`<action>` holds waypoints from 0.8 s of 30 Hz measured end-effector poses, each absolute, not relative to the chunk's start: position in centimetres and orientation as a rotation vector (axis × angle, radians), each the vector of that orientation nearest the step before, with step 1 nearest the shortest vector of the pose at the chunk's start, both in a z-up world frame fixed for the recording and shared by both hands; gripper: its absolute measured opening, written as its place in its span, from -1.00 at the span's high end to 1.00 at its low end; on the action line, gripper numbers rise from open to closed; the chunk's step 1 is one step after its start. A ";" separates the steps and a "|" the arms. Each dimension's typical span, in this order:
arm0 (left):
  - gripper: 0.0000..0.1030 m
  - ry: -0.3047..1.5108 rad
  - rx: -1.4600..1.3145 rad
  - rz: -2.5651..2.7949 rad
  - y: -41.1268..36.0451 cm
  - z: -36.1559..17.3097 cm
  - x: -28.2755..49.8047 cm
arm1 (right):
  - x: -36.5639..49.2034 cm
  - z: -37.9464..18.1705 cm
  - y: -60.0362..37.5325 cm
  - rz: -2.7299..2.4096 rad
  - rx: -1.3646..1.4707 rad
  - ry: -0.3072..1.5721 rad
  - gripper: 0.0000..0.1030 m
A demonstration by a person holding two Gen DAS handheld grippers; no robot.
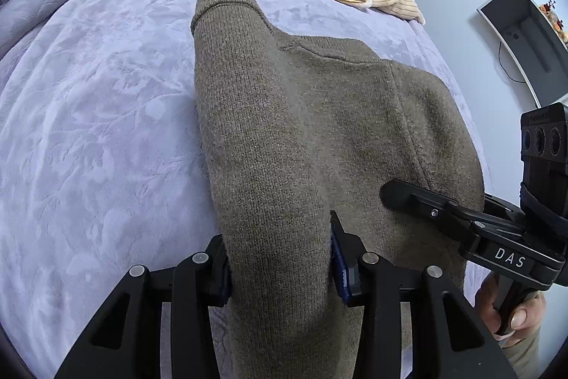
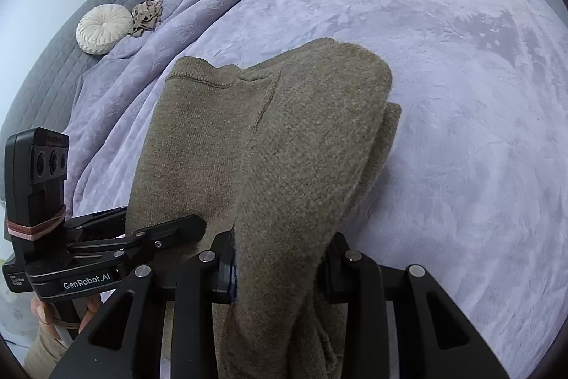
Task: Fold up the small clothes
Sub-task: 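Grasp the sweater edge with the left gripper while the right gripper grasps it too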
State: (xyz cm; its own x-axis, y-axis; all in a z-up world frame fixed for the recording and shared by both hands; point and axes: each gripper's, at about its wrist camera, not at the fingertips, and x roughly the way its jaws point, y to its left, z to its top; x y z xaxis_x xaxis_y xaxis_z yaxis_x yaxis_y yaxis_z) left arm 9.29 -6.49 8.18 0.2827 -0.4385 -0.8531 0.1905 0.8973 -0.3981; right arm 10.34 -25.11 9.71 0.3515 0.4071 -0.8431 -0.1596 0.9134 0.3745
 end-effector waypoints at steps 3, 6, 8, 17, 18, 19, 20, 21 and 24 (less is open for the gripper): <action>0.14 1.210 -0.232 -0.428 -6.2 8.6 8.2 | 8.9 10.5 -24.4 0.367 0.228 1.149 0.31; 0.14 1.205 -0.222 -0.424 -6.1 8.9 7.5 | 7.4 11.0 -23.8 0.367 0.216 1.143 0.31; 0.14 1.197 -0.212 -0.421 -6.2 9.0 7.1 | 6.5 11.2 -23.4 0.367 0.213 1.139 0.31; 0.14 1.192 -0.210 -0.415 -5.1 9.1 4.3 | 2.9 11.5 -22.1 0.372 0.217 1.135 0.31; 0.14 1.191 -0.209 -0.414 -5.0 9.1 3.9 | 2.7 11.5 -22.0 0.372 0.218 1.135 0.31; 0.14 1.189 -0.206 -0.412 -4.9 9.1 3.5 | 2.3 11.4 -21.9 0.373 0.219 1.135 0.31; 0.15 1.188 -0.204 -0.411 -4.6 9.2 3.0 | 2.0 11.4 -21.7 0.374 0.220 1.136 0.31; 0.15 1.187 -0.200 -0.409 -4.5 9.2 2.6 | 1.7 11.4 -21.6 0.375 0.222 1.136 0.31; 0.15 1.188 -0.198 -0.403 -4.0 9.2 1.5 | 0.7 11.4 -21.1 0.381 0.222 1.135 0.31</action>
